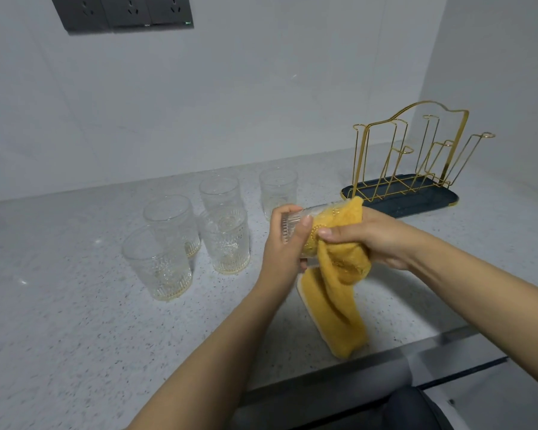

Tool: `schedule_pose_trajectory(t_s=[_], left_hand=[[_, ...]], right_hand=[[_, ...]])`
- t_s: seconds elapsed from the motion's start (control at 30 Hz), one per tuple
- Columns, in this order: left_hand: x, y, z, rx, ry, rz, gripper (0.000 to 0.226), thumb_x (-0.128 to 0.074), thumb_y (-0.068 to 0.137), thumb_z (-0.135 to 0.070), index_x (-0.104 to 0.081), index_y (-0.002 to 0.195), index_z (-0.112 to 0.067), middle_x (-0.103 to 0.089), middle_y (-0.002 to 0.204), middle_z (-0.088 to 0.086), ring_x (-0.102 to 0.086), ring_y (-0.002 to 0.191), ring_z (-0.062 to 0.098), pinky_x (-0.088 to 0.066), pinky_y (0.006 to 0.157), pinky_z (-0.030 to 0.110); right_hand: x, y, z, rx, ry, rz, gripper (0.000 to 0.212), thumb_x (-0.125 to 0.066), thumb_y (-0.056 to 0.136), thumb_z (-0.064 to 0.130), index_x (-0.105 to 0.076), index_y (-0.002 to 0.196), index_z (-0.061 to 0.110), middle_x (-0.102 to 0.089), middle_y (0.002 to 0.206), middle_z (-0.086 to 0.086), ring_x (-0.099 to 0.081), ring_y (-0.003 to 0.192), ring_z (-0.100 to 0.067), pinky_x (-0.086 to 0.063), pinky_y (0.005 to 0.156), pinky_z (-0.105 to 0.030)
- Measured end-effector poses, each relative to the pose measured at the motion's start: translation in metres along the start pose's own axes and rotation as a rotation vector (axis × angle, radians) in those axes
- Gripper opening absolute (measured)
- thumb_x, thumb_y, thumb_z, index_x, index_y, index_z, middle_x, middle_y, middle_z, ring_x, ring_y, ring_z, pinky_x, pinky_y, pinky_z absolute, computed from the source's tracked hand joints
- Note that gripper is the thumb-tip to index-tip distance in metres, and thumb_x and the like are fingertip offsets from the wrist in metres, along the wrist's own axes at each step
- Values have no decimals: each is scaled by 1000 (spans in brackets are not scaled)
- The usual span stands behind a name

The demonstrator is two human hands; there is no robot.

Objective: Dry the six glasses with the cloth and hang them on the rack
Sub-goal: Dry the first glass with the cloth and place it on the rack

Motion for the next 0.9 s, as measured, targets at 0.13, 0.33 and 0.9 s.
schedule_pose_trajectory(t_s=[0.13, 0.33, 0.9], left_hand=[[6, 2, 0, 129, 37, -11, 42, -56, 87, -56, -57, 103, -18, -62, 75, -6, -63, 56, 8, -49, 42, 23], [-3, -8, 20, 495, -37, 140, 67, -43, 90, -69, -65, 112, -10, -66, 70, 5, -59, 53, 22, -48, 42, 24], [6, -2, 8, 300, 37, 114, 75, -40, 84, -71, -57, 116, -7, -68, 74, 7, -58, 47, 21, -46, 40, 24]], right_hand=[[-14, 0, -6, 115, -727, 120, 29, -67, 82, 26, -63, 110, 21, -67, 110, 7, -62, 100, -6, -47, 94, -22], [-7, 3, -18, 119, -1114, 109, 31, -65, 83, 35, -63, 112, 23, -66, 111, 3, -60, 102, -14, -45, 92, -28], [-6, -1, -6, 185, -818, 21, 22, -69, 82, 23, -65, 102, 31, -67, 104, 12, -61, 93, -2, -45, 90, -17]])
Point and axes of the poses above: each hand's wrist, its own y-axis towards the middle knuckle, its own x-axis out of the back of the hand, z = x × y, the point moved 7 cm from there along y, towards the middle knuckle
